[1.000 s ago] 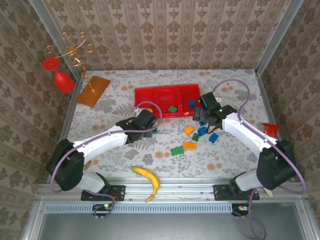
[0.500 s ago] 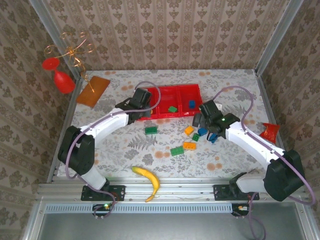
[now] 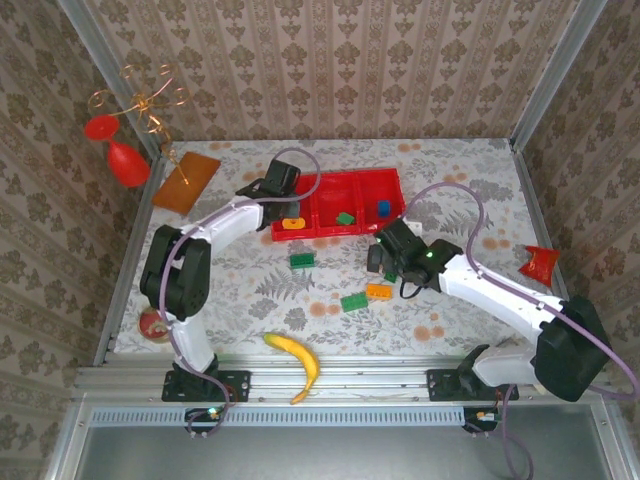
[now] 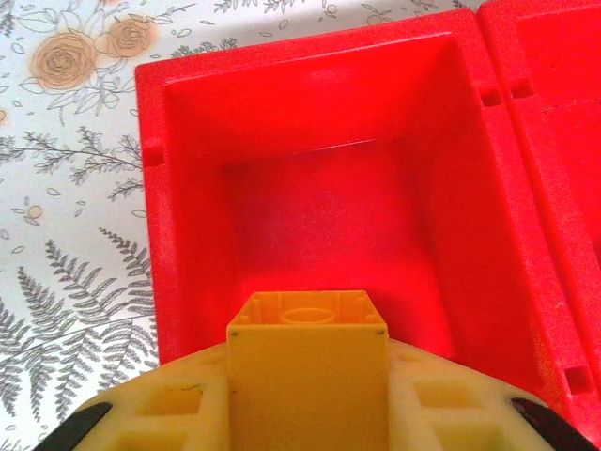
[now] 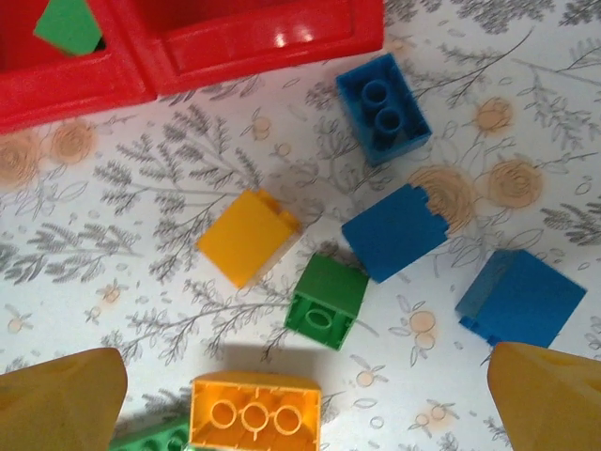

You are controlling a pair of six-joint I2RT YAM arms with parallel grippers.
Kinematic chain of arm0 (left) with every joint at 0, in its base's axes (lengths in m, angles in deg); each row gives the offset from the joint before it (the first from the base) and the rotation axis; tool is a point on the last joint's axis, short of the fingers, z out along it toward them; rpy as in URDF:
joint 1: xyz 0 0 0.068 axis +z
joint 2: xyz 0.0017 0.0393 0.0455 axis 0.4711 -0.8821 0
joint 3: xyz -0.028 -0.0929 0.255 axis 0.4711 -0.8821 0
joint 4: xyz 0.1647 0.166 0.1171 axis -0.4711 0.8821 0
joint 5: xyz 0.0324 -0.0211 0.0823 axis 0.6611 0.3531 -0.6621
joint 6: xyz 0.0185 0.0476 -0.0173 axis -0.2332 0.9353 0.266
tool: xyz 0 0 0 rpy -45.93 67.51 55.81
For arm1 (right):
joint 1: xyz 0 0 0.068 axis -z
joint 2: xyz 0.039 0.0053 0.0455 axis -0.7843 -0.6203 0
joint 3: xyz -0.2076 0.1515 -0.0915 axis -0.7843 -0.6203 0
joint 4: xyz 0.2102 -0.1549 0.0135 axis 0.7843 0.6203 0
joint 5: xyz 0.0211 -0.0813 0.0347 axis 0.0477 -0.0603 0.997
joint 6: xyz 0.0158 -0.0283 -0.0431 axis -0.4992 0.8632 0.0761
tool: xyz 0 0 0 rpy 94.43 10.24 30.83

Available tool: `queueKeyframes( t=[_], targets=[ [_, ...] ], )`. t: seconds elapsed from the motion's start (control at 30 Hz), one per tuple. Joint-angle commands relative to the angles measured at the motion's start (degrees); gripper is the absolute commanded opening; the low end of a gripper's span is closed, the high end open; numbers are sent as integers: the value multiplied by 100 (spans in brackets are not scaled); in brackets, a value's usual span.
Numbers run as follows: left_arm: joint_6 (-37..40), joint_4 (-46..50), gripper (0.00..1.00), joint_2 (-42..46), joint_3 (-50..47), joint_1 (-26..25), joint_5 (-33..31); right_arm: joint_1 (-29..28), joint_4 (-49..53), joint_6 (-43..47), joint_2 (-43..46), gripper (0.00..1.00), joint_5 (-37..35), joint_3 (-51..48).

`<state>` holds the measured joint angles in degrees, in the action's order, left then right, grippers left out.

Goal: Sort the legos into containers by color
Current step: Place the lego in the container.

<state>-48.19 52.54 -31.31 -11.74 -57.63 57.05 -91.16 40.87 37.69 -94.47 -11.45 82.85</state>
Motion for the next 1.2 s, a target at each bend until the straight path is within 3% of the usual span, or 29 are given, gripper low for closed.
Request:
queueKeyframes(
  t=[0.0,0.57,0.77,1.17],
  targets=[
    [151,-10,26,-91,206,58,30,-240,251,-214,-35,98,-81,-3],
    [64,-49,55,-89,155,77,16,-1232,353,-374,-895,82,353,267],
    [-4,-90,59,252,-36,69,86,-1440,367,-735,-1111,78,694,283],
    [-328,-369,83,1336,-989,69,321,-1824,68,-1566,-1423,76,1399,108]
  ],
)
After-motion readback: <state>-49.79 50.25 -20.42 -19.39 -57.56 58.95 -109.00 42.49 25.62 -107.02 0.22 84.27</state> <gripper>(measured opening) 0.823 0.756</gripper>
